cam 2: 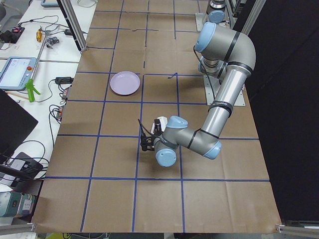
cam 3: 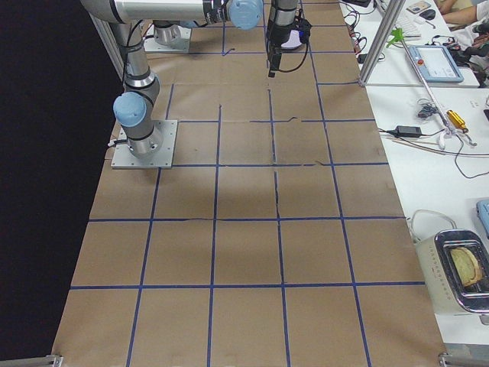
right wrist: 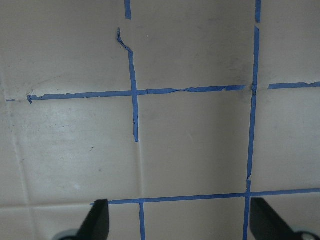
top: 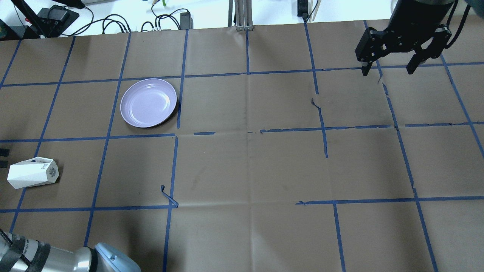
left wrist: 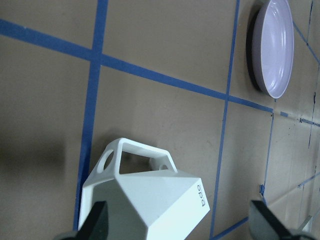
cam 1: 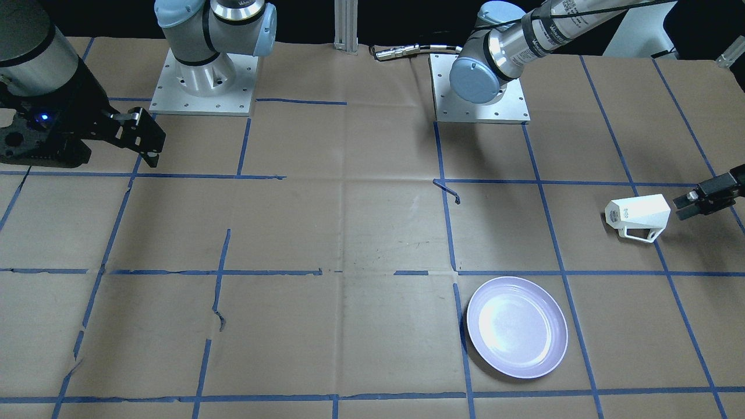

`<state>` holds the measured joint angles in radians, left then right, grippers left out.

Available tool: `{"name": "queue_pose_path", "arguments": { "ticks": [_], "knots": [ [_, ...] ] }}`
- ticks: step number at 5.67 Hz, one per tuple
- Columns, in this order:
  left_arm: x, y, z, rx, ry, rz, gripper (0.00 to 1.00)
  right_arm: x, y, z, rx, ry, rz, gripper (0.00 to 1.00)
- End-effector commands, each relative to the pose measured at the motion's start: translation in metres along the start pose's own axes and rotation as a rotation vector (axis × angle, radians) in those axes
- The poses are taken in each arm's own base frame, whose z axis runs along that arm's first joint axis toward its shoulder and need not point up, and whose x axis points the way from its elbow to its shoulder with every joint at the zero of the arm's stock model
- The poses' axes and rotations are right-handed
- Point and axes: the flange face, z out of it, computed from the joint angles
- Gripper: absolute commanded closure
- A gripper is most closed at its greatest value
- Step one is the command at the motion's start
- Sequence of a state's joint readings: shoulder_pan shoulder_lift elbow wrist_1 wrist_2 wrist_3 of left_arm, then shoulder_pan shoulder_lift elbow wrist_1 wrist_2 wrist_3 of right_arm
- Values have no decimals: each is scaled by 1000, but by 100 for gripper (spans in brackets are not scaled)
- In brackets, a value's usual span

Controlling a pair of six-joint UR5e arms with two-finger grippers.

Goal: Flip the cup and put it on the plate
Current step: 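Grasp the white cup with the left gripper and lift it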

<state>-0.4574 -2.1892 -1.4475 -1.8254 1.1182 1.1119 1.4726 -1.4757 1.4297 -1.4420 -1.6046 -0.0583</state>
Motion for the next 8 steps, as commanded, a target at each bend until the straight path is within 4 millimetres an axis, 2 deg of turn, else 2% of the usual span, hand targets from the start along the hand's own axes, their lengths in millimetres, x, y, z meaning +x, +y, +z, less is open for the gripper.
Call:
{"name": "queue_pose_path", "arguments": {
  "ticks": [1, 2, 4, 5, 6, 7, 8],
  "knots": [
    [-19, 12, 15, -28, 92, -42, 2, 0, 0, 0, 0, 0, 0, 0],
    [-18, 17, 24, -41, 137, -21, 7, 0, 0, 0, 0, 0, 0, 0],
    [-13, 16, 28, -43, 143, 74, 80, 0, 0, 0, 0, 0, 0, 0],
    [-5, 13, 25, -44, 132, 84, 100, 0, 0, 0, 0, 0, 0, 0],
    [7, 10, 17, -31, 110, 98, 100, 0, 0, 0, 0, 0, 0, 0],
    [50, -4, 6, -7, 66, 127, 100, 0, 0, 0, 0, 0, 0, 0],
    [104, -18, -1, -14, 4, 130, 100, 0, 0, 0, 0, 0, 0, 0]
  ]
}}
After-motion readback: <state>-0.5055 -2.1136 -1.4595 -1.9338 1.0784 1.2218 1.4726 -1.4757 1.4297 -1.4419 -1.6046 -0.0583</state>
